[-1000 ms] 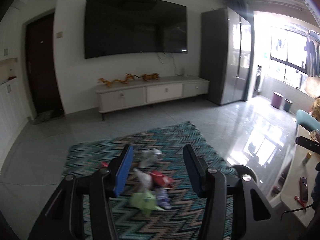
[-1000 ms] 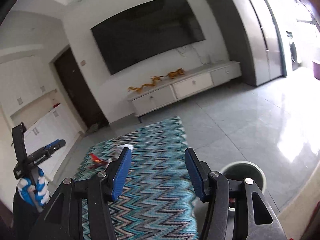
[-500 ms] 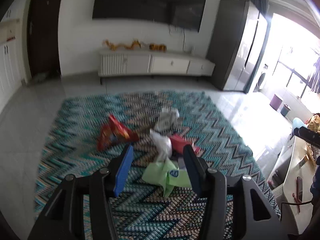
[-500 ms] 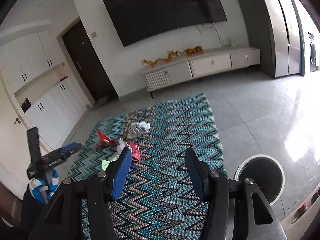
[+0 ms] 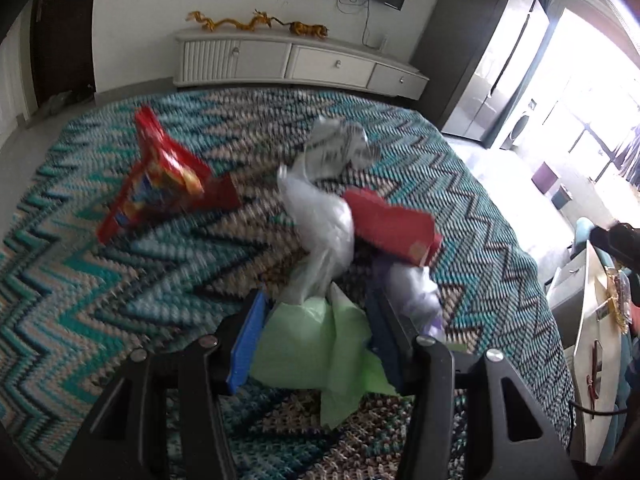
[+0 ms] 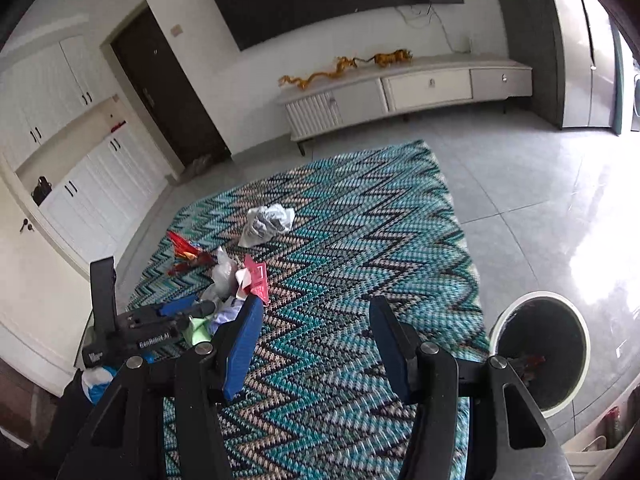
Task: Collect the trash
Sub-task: 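Swing both tools back over the rug toward the trash pile, then grasp a red barcode wrapper with the right tool while the left grasps green paper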
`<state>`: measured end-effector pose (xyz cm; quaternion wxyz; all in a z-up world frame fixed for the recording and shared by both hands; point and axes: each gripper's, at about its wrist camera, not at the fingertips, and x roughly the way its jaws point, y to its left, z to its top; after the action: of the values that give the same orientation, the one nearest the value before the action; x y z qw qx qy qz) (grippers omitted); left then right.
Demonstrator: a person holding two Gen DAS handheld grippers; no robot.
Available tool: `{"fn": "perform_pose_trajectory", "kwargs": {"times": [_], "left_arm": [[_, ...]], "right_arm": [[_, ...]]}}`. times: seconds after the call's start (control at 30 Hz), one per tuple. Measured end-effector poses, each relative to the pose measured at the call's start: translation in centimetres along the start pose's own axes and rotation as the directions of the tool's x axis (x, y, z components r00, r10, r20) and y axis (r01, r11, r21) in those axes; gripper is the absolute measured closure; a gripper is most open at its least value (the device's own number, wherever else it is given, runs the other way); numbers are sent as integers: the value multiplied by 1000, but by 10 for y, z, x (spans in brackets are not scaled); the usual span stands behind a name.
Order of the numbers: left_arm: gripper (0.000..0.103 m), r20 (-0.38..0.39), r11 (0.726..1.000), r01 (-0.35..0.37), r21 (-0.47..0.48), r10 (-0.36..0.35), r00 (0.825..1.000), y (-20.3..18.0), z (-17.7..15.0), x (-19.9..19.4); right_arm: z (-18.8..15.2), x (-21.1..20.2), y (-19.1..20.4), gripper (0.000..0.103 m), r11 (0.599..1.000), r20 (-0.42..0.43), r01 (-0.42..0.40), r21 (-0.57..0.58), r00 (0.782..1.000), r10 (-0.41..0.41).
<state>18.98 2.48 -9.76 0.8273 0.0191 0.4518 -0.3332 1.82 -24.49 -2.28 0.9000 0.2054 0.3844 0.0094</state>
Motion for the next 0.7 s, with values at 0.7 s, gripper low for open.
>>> {"fn": "perform_pose_trajectory", "kwargs": {"times": [0.7], "left_arm": [[47, 32, 998, 29, -48, -28, 999, -3, -56, -22]], "right_arm": [[18, 155, 70, 50, 978, -229, -135, -158, 969, 97]]}}
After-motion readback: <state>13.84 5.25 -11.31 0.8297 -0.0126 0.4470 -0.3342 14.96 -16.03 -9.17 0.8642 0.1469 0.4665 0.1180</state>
